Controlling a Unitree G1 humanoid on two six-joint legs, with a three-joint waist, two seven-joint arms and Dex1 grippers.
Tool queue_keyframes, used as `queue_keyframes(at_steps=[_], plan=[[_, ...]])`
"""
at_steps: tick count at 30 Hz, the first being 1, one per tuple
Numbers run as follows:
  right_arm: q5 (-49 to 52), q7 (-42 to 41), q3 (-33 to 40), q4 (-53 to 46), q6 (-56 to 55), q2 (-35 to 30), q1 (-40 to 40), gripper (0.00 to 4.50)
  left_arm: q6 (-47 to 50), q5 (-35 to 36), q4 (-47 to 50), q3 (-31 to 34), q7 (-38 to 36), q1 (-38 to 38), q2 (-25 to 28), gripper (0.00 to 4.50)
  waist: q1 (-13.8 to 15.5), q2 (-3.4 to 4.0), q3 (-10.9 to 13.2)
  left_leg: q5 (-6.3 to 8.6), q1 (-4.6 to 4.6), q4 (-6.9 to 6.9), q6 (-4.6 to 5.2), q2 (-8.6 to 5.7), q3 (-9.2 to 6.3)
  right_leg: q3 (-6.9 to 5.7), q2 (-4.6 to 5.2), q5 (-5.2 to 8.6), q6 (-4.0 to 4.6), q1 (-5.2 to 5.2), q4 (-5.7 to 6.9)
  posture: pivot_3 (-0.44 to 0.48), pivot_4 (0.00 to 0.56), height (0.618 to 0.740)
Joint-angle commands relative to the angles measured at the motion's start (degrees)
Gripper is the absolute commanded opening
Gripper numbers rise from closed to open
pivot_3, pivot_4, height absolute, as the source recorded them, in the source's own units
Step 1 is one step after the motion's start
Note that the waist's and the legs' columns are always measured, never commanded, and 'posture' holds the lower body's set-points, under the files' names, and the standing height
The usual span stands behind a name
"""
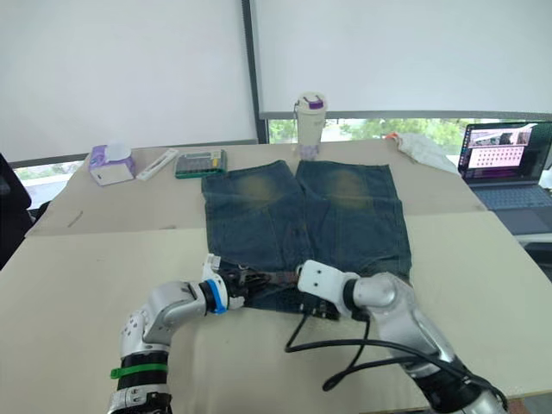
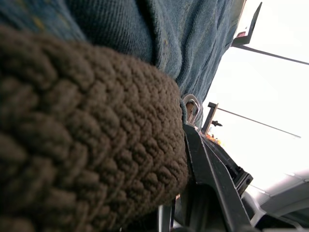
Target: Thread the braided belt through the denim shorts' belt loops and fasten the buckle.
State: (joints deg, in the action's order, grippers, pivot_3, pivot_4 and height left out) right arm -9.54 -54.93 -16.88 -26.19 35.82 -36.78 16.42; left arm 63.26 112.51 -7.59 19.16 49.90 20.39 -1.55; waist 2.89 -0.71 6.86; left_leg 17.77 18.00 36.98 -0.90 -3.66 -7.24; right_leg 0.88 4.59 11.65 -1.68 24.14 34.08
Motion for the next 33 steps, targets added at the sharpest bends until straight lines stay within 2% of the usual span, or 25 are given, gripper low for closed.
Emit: queue_keyframes(at_steps=[1, 5, 11, 15, 33], plan=[[1.96, 0.12, 4.59, -5.81, -0.81, -2.57, 0.59, 3.51, 1.01, 0.49, -1.58, -1.18, -1.59, 0.75, -2.30, 0.00, -0.02, -0.01, 0.00, 0.00, 0.00, 0.00, 0.00, 0.01, 0.00, 0.00, 0.00, 0.00, 0.00, -0.01, 0.00, 0.000, 0.150, 0.740], [-1.55, 2.64, 3.07, -4.05, -5.99, -6.17, 1.15, 3.51, 2.23, 0.49, -2.13, -0.90, -2.67, 0.92, -3.57, 0.00, 0.21, -0.04, 0.02, 0.00, 0.04, 0.02, 0.01, -0.07, -0.01, -0.06, 0.07, 0.02, -0.04, -0.03, -0.01, 0.000, 0.150, 0.740], [-3.09, 5.96, 0.36, -0.04, -9.62, -3.61, 3.80, 3.51, 3.49, 0.49, -3.74, -0.64, -3.87, 1.36, -3.04, 0.00, 0.08, -0.05, 0.03, -0.02, 0.07, 0.02, -0.01, -0.04, -0.01, -0.05, 0.07, 0.02, -0.05, 0.01, 0.01, 0.000, 0.150, 0.740], [-6.14, 7.53, -1.29, 3.87, -14.69, -4.25, 5.37, 3.51, 4.21, 0.49, -4.45, -0.50, -4.93, 1.39, -2.83, 0.00, 0.22, -0.04, 0.02, -0.04, 0.07, 0.06, 0.03, -0.07, -0.03, -0.07, 0.14, 0.01, -0.06, 0.00, 0.02, 0.000, 0.150, 0.740], [-10.99, 8.55, -4.46, 8.75, -22.91, -1.27, 6.67, 3.51, 5.63, 0.49, -7.26, -1.83, -8.23, 1.36, -0.58, 0.00, -0.07, -0.01, 0.00, -0.07, 0.02, 0.05, 0.01, -0.18, -0.07, -0.07, 0.15, 0.02, -0.07, -0.01, 0.03, 0.000, 0.150, 0.740]])
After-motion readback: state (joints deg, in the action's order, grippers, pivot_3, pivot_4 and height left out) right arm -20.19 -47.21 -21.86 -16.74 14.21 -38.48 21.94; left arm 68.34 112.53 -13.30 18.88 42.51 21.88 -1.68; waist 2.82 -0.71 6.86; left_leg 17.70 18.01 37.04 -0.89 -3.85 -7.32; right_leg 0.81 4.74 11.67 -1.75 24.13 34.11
